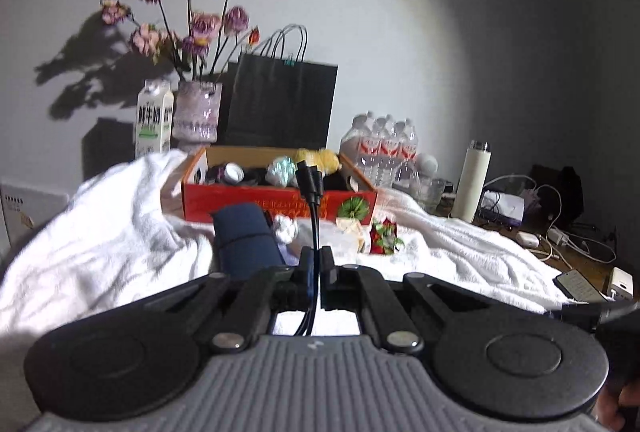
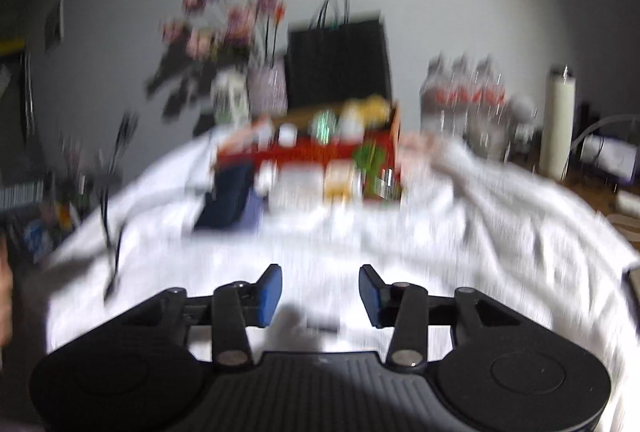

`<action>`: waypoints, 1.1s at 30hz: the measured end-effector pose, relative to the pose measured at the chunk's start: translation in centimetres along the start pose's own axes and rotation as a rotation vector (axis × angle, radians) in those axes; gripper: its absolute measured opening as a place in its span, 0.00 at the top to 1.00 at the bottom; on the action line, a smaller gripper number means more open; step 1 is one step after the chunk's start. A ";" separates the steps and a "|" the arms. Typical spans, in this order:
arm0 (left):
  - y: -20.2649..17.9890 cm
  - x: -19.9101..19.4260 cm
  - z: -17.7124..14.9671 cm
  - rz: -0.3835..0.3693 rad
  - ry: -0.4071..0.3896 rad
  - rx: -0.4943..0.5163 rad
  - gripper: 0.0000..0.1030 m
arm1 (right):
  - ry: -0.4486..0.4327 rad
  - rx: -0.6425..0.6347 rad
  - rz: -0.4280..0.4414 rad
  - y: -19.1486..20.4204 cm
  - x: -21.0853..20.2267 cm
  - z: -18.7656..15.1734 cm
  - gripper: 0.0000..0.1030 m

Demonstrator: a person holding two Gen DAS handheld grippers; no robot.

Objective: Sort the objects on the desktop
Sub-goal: 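Lift and carry both black cables over the cardboard box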

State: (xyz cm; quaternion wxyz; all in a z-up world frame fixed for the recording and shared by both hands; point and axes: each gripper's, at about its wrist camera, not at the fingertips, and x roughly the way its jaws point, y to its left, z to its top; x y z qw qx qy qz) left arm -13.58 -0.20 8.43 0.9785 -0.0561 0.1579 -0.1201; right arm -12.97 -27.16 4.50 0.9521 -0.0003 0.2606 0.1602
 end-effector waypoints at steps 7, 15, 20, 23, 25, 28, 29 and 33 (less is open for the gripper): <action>-0.3 0.7 -0.7 -0.012 0.025 0.011 0.97 | 0.046 -0.144 -0.004 0.4 3.5 -1.9 0.44; -0.3 0.6 -0.5 0.002 0.020 0.015 0.97 | 0.070 -0.073 0.064 -0.4 5.2 -1.5 0.77; 0.2 0.5 -0.2 0.007 0.012 -0.006 0.97 | -0.002 -0.050 0.012 0.1 2.6 -1.0 0.77; 0.6 0.7 0.5 0.007 0.000 -0.008 0.97 | -0.069 -0.027 -0.007 0.2 1.3 0.5 0.77; 1.2 1.0 1.7 -0.017 -0.005 -0.023 0.97 | -0.111 -0.026 -0.015 0.3 0.8 2.1 0.77; 2.1 1.5 4.1 -0.038 -0.042 -0.016 0.97 | -0.158 -0.019 0.018 0.3 0.4 5.1 0.77; 2.2 1.6 4.7 -0.021 -0.060 0.002 0.97 | -0.171 -0.026 0.036 0.3 0.3 5.9 0.77; 3.0 2.4 7.0 -0.025 -0.101 0.007 0.97 | -0.226 -0.035 0.076 -0.1 0.6 9.6 0.77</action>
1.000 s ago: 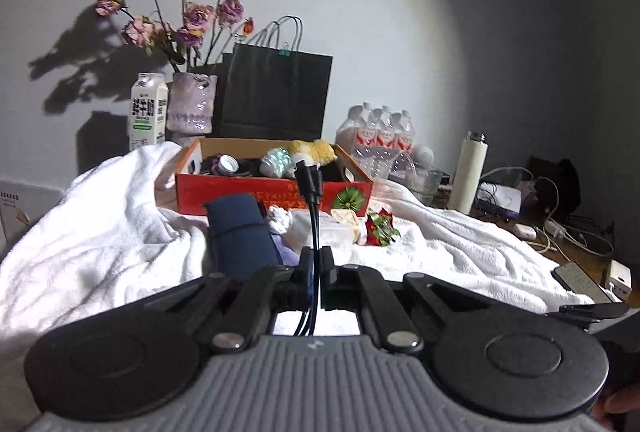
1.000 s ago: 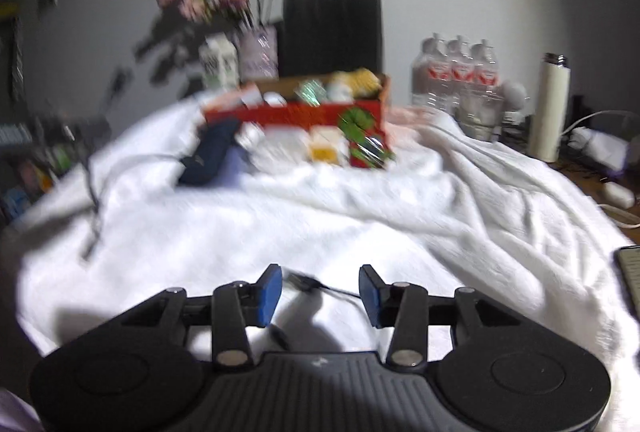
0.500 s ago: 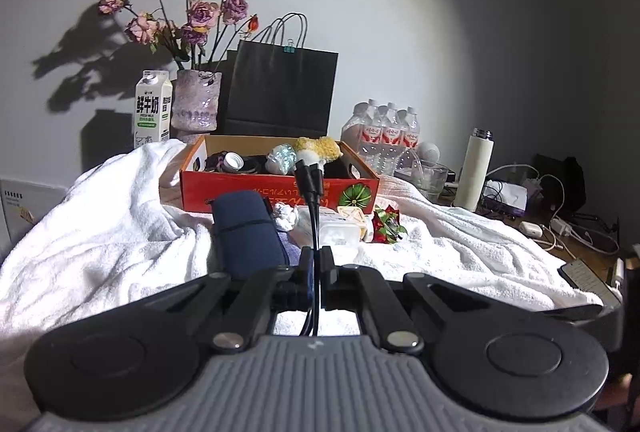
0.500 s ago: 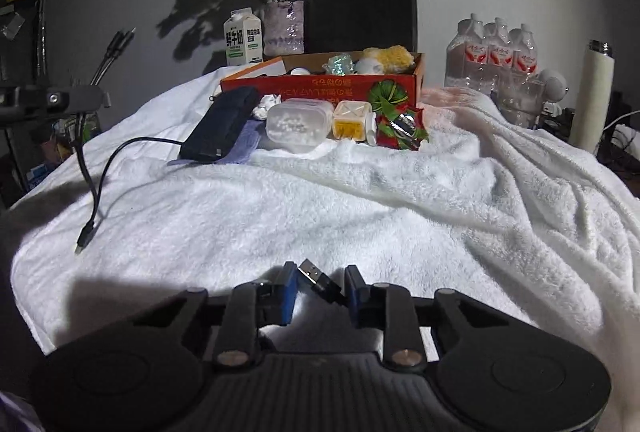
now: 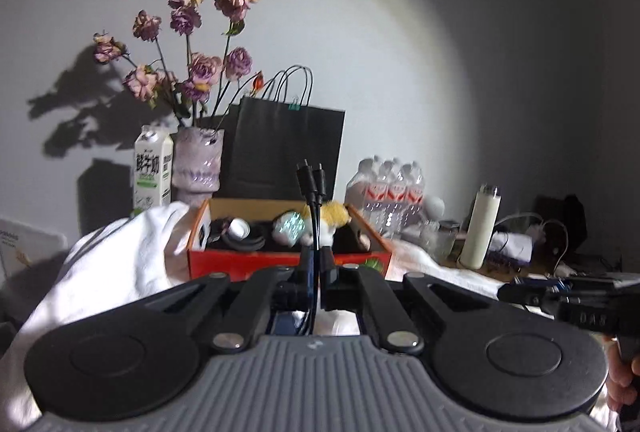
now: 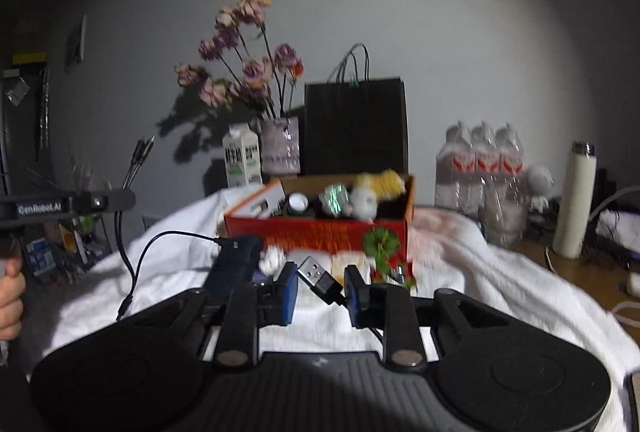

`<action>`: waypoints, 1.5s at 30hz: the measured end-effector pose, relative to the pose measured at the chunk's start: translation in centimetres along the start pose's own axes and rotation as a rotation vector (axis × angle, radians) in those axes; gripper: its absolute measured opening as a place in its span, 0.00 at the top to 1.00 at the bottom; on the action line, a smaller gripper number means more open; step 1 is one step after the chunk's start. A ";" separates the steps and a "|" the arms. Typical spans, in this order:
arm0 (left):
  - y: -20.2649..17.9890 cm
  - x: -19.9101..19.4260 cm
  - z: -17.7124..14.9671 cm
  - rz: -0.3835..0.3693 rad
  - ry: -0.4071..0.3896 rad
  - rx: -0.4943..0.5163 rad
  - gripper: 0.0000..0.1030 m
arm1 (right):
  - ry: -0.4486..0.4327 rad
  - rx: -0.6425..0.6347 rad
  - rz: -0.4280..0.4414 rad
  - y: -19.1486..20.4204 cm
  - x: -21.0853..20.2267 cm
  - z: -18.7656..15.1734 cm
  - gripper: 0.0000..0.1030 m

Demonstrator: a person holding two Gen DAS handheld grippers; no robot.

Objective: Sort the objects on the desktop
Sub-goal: 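Lift and carry both black cables over the cardboard box, then open both tools to drop the cables into the box, then withdraw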

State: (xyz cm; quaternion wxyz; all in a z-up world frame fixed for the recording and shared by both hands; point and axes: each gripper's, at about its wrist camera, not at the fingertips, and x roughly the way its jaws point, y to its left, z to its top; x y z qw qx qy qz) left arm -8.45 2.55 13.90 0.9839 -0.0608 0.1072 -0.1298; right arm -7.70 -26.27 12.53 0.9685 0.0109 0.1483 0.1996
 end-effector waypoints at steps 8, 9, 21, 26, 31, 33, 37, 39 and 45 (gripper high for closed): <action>1.9 10.2 7.6 -0.065 0.087 -0.035 0.97 | 0.014 0.048 0.065 -3.9 11.1 9.8 0.77; 2.2 12.2 8.5 -0.055 0.106 -0.044 0.97 | 0.026 0.057 0.055 -4.3 13.2 10.9 0.77; 7.8 34.9 8.7 0.038 0.386 -0.257 0.97 | 0.341 0.112 -0.196 -7.6 36.7 11.9 0.77; 8.9 39.8 7.8 0.068 0.373 -0.255 0.97 | 0.389 0.030 -0.284 -7.5 40.8 10.5 0.77; 10.4 42.5 7.0 0.083 0.438 -0.336 0.89 | 0.429 0.101 -0.275 -8.8 42.1 10.3 0.67; 10.4 41.8 7.2 0.090 0.434 -0.296 0.62 | 0.398 0.109 -0.257 -9.1 41.3 10.9 0.55; 10.1 40.2 8.2 0.131 0.429 -0.189 0.36 | 0.358 0.106 -0.256 -9.1 39.9 12.7 0.36; 9.9 39.4 8.8 0.184 0.465 -0.168 0.19 | 0.365 0.104 -0.266 -8.8 39.3 13.6 0.33; 7.8 36.2 9.1 0.370 0.529 -0.056 0.06 | 0.400 0.076 -0.289 -7.1 36.9 14.5 0.26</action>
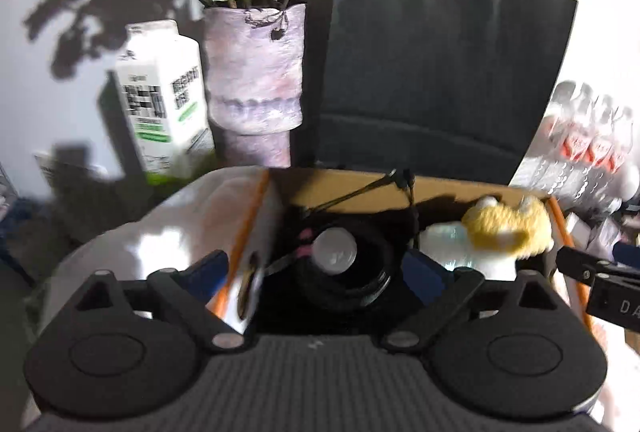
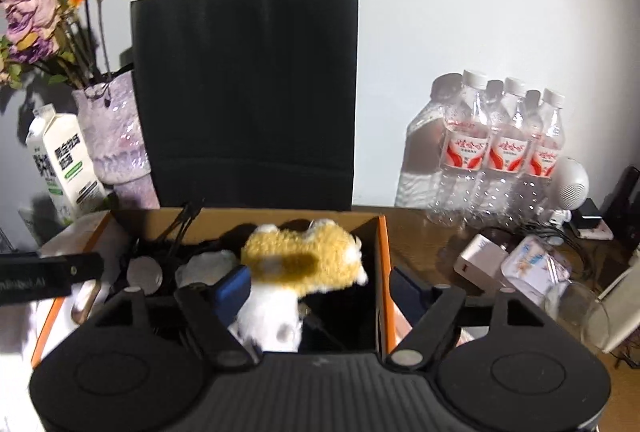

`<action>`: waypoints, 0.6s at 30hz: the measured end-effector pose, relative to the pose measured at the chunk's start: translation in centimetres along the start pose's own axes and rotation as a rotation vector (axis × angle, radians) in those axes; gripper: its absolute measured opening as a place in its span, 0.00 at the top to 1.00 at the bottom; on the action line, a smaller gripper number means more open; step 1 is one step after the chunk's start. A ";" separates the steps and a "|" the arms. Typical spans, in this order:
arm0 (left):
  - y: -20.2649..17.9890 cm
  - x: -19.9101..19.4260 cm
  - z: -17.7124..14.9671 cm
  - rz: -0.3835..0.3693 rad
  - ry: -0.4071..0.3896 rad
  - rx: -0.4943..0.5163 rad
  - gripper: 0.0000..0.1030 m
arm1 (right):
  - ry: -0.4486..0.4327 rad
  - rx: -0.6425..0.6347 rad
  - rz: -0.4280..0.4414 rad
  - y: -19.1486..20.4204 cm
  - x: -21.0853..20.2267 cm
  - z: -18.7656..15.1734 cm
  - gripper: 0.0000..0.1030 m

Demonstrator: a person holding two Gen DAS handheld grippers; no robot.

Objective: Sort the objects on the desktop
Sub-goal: 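Open both tools to drop the cables into the box, then withdraw, then grasp the navy blue pouch with the left tool while the right tool grasps the white cotton-bud box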

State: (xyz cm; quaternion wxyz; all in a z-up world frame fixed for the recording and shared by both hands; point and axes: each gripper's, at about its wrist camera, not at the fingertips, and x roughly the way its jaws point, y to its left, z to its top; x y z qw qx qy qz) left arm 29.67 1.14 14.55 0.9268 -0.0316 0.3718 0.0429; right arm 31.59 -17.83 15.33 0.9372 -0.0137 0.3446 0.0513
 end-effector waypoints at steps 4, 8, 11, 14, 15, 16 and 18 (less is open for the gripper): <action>-0.2 -3.5 -1.7 -0.032 -0.031 0.050 0.00 | -0.013 -0.036 0.011 0.2 -2.6 -1.5 0.25; 0.2 -7.8 -4.4 -0.064 -0.122 0.065 0.00 | -0.068 -0.025 0.061 -0.5 -6.5 -3.9 0.19; 0.6 -10.3 -6.8 -0.065 -0.176 0.064 0.00 | -0.115 -0.019 0.093 -1.3 -9.6 -6.4 0.16; 1.2 -12.3 -9.8 -0.061 -0.224 0.063 0.00 | -0.159 -0.007 0.116 -2.0 -12.5 -9.4 0.16; 1.5 -12.9 -10.9 -0.071 -0.234 0.062 0.00 | -0.172 -0.008 0.130 -2.2 -13.4 -10.5 0.16; 1.8 -13.6 -12.2 -0.088 -0.247 0.061 0.00 | -0.184 -0.007 0.139 -2.4 -14.3 -11.6 0.16; 2.6 -15.1 -15.1 -0.122 -0.256 0.048 0.00 | -0.210 0.005 0.153 -2.7 -16.0 -14.0 0.15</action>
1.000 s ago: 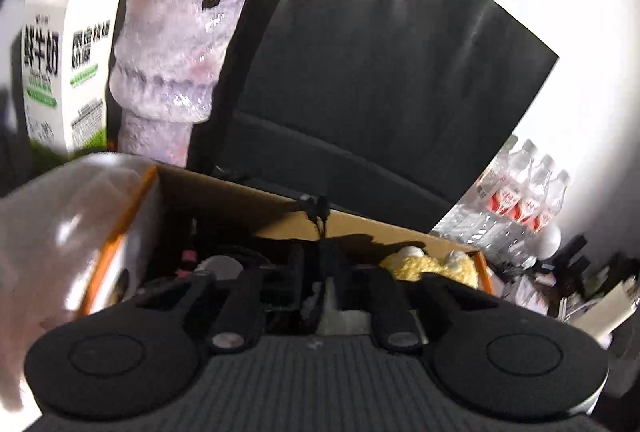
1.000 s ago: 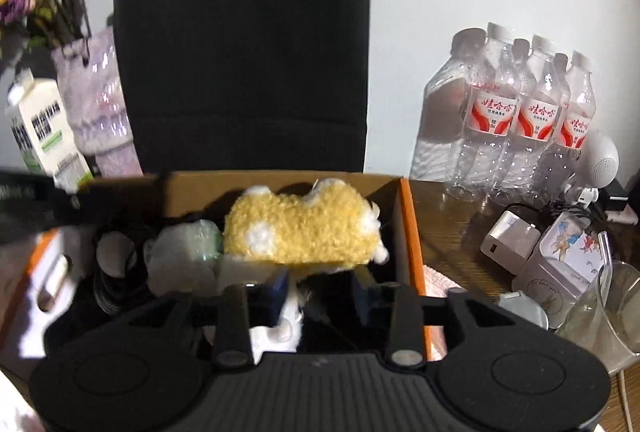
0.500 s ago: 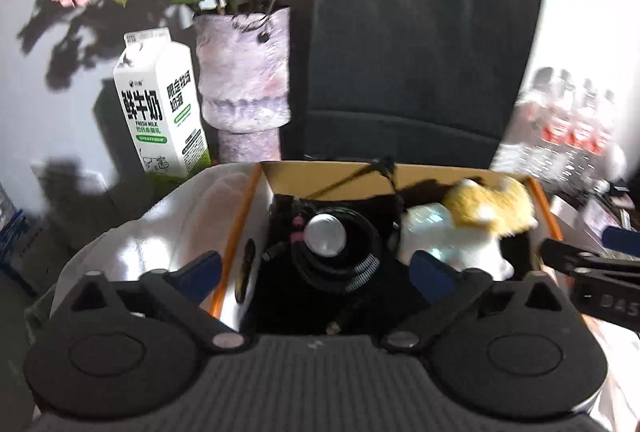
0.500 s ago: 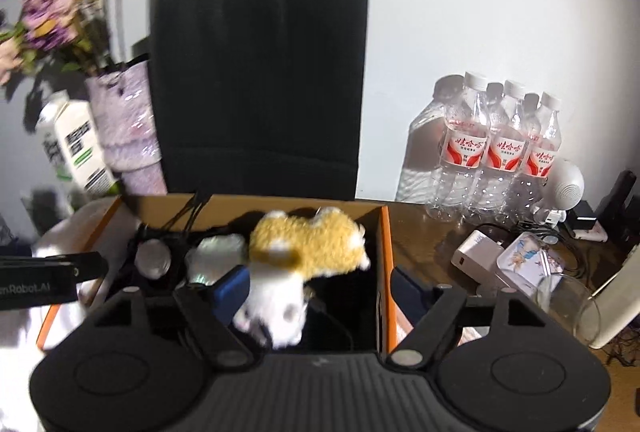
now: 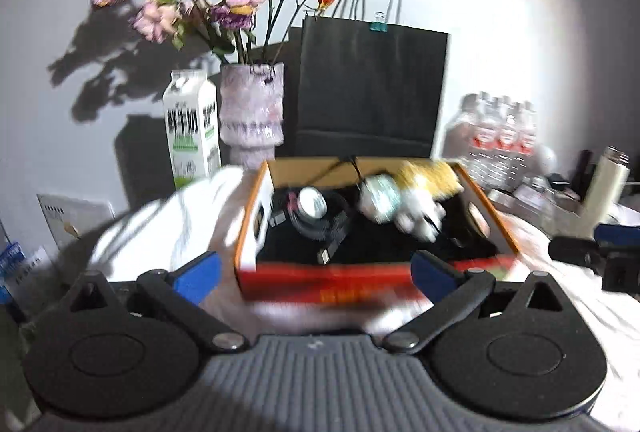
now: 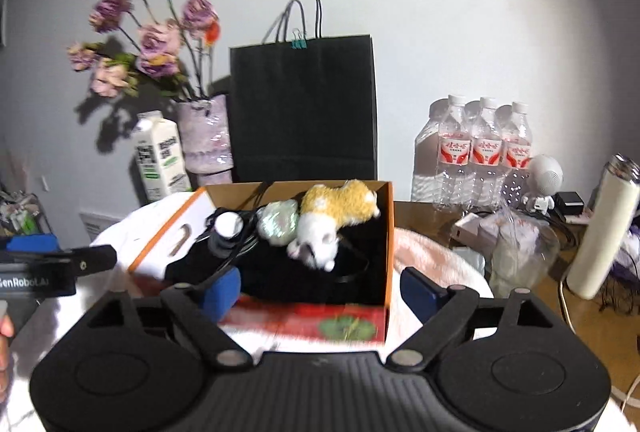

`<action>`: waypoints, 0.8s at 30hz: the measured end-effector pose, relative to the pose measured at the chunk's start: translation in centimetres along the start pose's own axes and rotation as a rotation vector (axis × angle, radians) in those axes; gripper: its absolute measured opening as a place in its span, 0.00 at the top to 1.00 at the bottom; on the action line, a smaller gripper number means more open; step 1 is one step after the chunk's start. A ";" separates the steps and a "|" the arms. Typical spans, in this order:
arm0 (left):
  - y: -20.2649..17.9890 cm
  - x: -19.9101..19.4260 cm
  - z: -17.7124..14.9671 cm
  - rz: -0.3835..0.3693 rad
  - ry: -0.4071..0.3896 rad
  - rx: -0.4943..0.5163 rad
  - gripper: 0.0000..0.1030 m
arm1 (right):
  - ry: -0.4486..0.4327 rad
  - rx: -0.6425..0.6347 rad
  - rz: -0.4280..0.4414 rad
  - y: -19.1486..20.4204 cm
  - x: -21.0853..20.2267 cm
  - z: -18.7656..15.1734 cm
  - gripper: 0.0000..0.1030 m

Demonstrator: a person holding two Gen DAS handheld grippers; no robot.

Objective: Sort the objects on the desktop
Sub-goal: 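Grasp the navy blue pouch with the left tool while the right tool grasps the white cotton-bud box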

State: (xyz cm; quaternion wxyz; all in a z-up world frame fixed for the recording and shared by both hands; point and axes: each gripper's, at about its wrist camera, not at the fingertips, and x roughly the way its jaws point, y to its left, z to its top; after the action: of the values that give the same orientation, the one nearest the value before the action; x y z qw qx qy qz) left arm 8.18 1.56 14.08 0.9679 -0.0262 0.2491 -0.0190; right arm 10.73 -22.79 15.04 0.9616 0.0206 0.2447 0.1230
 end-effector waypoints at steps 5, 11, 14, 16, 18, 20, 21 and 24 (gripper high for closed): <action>1.1 -6.8 -7.2 -0.094 -0.034 -0.069 0.00 | -0.088 0.003 -0.032 0.7 -5.6 -6.1 0.15; -0.4 -11.0 -13.6 -0.058 -0.003 -0.073 0.00 | -0.087 0.010 -0.026 2.4 -10.5 -12.5 0.11; -1.7 -11.9 -16.1 -0.060 0.017 -0.024 0.00 | -0.075 -0.074 -0.036 4.0 -12.0 -15.3 0.07; -2.3 -11.9 -17.3 -0.062 0.032 -0.003 0.00 | -0.054 -0.123 -0.040 4.9 -12.4 -17.0 0.07; -2.6 -11.2 -17.9 -0.057 0.044 0.021 0.00 | -0.048 -0.159 -0.059 5.5 -12.5 -18.5 0.09; -2.5 -10.3 -17.9 -0.035 0.059 0.011 0.00 | -0.027 -0.167 -0.074 5.6 -11.9 -19.0 0.09; -2.3 -9.9 -17.9 -0.041 0.063 0.000 0.00 | -0.021 -0.157 -0.064 5.4 -11.6 -18.9 0.09; -1.6 -8.5 -17.2 -0.040 0.068 -0.034 0.00 | -0.025 -0.113 -0.041 4.5 -11.0 -18.5 0.09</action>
State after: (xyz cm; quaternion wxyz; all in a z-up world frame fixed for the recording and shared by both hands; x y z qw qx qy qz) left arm -7.64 -0.34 3.21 0.9577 -0.0469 0.2817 -0.0350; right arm -8.46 -21.52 4.35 0.9665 -0.0371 0.2257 0.1165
